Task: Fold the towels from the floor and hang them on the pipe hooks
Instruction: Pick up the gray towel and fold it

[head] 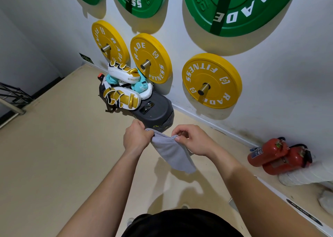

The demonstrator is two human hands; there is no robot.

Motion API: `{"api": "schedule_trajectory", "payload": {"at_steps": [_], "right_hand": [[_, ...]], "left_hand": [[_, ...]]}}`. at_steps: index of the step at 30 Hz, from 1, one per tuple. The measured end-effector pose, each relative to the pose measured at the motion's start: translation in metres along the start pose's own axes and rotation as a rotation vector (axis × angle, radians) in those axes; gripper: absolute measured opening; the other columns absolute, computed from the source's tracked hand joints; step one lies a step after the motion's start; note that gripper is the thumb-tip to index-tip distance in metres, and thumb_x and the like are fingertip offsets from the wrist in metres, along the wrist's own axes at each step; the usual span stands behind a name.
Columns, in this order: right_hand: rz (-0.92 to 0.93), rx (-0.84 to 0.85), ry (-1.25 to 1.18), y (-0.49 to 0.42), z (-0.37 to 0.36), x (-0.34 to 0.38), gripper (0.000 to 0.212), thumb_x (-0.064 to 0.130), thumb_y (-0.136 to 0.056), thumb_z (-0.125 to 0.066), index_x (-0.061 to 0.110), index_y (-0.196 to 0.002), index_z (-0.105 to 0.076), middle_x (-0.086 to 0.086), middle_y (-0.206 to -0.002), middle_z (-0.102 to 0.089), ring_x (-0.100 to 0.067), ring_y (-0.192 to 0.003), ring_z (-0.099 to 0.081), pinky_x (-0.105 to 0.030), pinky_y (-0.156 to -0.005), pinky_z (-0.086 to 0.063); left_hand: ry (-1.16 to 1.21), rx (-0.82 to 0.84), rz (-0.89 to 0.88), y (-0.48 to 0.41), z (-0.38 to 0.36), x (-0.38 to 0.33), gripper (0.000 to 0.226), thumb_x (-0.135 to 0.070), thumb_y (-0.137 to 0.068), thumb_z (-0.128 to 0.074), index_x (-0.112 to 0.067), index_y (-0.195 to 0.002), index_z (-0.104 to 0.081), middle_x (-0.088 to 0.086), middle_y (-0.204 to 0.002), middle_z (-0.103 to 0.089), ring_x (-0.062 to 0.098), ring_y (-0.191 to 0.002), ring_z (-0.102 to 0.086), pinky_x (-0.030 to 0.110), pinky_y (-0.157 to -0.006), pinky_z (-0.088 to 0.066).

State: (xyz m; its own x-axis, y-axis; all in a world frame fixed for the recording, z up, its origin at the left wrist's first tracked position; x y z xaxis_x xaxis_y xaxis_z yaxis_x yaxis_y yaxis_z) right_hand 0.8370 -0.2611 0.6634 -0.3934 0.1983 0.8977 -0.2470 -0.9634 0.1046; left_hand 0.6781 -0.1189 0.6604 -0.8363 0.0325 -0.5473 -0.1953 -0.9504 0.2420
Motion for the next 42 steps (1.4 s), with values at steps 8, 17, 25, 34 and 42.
{"api": "schedule_trajectory", "payload": {"at_steps": [8, 17, 25, 34, 42], "right_hand": [[-0.168, -0.173, 0.067, 0.002, 0.006, -0.024, 0.019, 0.013, -0.094, -0.059, 0.029, -0.085, -0.064, 0.009, -0.077, -0.061, -0.002, -0.062, -0.053, -0.018, -0.059, -0.041], [-0.165, -0.338, -0.078, 0.009, 0.023, -0.027, 0.011, 0.015, -0.095, -0.056, 0.023, -0.089, -0.062, 0.005, -0.077, -0.061, -0.007, -0.066, -0.051, -0.026, -0.068, -0.043], [-0.173, -0.286, -0.163, 0.013, 0.031, -0.026, 0.012, 0.013, -0.095, -0.056, 0.022, -0.090, -0.062, -0.005, -0.077, -0.066, -0.013, -0.071, -0.059, -0.028, -0.069, -0.045], [-0.227, -0.237, -0.196, 0.016, 0.035, -0.020, 0.034, 0.012, -0.081, -0.048, 0.038, -0.089, -0.069, 0.004, -0.086, -0.064, -0.019, -0.082, -0.058, -0.031, -0.074, -0.044], [-0.019, 0.139, 0.219, 0.000, 0.038, 0.026, 0.025, 0.048, -0.079, -0.077, 0.037, -0.098, -0.066, 0.016, -0.084, -0.064, -0.004, -0.080, -0.057, -0.023, -0.068, -0.045]], "left_hand": [[0.132, 0.115, -0.187, 0.000, -0.005, 0.004, 0.019, -0.007, -0.077, -0.057, -0.025, -0.075, -0.066, -0.004, -0.070, -0.070, 0.023, -0.062, -0.069, 0.040, -0.061, -0.061], [0.414, 0.431, -0.156, 0.016, -0.007, -0.004, 0.028, 0.002, -0.084, -0.050, -0.008, -0.089, -0.076, 0.014, -0.081, -0.073, 0.020, -0.069, -0.068, 0.030, -0.073, -0.060], [0.298, 0.256, -0.324, 0.018, -0.007, -0.004, 0.007, -0.025, -0.082, -0.078, -0.027, -0.086, -0.072, -0.004, -0.079, -0.071, 0.012, -0.071, -0.062, 0.026, -0.064, -0.052], [0.435, 0.245, -0.464, 0.036, -0.009, -0.029, 0.006, -0.024, -0.088, -0.074, -0.023, -0.089, -0.068, -0.011, -0.083, -0.069, 0.000, -0.077, -0.060, 0.020, -0.072, -0.049], [0.506, 0.325, -0.484, 0.040, -0.009, -0.045, 0.012, -0.020, -0.080, -0.082, -0.024, -0.088, -0.074, -0.003, -0.083, -0.074, 0.023, -0.085, -0.067, 0.036, -0.077, -0.054]]}}
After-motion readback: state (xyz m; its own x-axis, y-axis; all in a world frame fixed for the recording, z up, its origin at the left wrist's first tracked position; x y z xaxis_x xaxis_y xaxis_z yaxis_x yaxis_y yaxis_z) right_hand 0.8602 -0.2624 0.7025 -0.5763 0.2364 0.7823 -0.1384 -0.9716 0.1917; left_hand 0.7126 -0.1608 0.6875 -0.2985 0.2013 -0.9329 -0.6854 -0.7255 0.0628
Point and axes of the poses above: each hand's wrist, its own y-axis away from the middle knuckle, its own z-axis out of the back of the hand, x = y × z, the point moved 3 cm from there along -y, towards the middle knuckle
